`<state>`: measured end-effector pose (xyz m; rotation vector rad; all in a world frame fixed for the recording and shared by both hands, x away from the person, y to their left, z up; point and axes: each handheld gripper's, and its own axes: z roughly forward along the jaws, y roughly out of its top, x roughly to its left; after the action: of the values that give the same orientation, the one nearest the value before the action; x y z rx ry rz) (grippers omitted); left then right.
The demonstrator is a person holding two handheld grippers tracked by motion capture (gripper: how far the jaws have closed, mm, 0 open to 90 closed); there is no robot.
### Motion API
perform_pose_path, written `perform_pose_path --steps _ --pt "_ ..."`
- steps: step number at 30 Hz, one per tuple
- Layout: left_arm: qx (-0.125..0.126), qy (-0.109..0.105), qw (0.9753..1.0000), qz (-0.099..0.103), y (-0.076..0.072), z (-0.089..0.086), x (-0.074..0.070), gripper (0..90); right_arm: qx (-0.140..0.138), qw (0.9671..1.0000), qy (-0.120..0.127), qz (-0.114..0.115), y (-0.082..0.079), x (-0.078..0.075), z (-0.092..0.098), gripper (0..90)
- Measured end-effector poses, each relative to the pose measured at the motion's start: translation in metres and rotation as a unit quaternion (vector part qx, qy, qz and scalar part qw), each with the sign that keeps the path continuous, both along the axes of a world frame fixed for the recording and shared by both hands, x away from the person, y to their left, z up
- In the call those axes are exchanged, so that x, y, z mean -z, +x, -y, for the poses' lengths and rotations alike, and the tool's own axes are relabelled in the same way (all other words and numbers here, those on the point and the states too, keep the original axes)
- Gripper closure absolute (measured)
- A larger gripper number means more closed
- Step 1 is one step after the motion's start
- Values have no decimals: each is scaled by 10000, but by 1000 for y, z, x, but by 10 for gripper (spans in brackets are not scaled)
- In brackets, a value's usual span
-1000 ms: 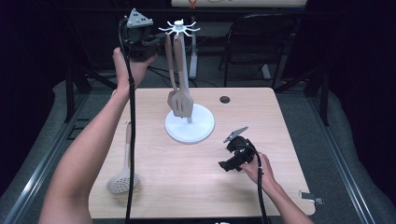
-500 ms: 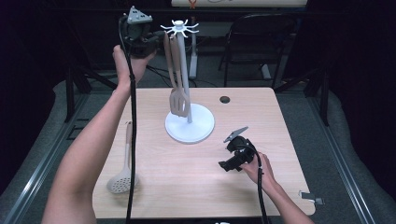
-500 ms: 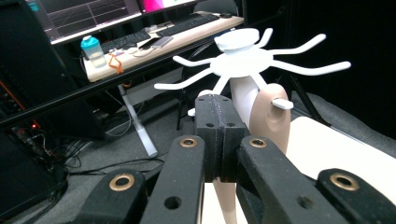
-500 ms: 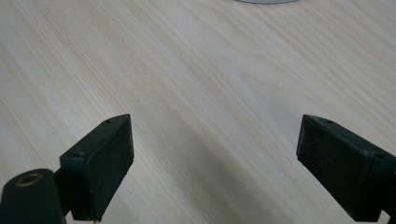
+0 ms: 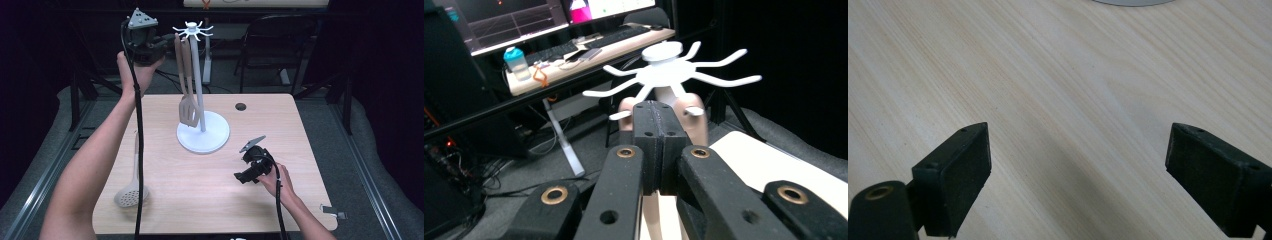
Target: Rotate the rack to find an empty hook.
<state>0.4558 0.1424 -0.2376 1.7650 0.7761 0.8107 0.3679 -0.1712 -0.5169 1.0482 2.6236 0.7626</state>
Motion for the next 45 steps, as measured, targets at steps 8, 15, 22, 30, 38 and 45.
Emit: perform_pose_path --steps 8,15,22,30,38,45 --pt "240 20 9997 77 -10 7 -5 900 0 10000 -18 -19 0 0 0 107" --pt "306 152 9994 28 -7 19 -4 900 -46 10000 -71 -28 1 -1 1 108" --pt "283 187 9994 6 -3 23 -5 900 -46 10000 -83 -15 1 -2 2 108" --pt "172 221 9996 -18 0 23 -6 900 -85 9999 -130 -28 1 -2 1 109" --pt "43 201 9998 -66 6 19 -4 900 -48 9999 -89 -1 0 -2 1 109" --pt "-60 183 9998 -108 11 16 -3 900 -71 9999 -115 -25 1 -3 2 109"
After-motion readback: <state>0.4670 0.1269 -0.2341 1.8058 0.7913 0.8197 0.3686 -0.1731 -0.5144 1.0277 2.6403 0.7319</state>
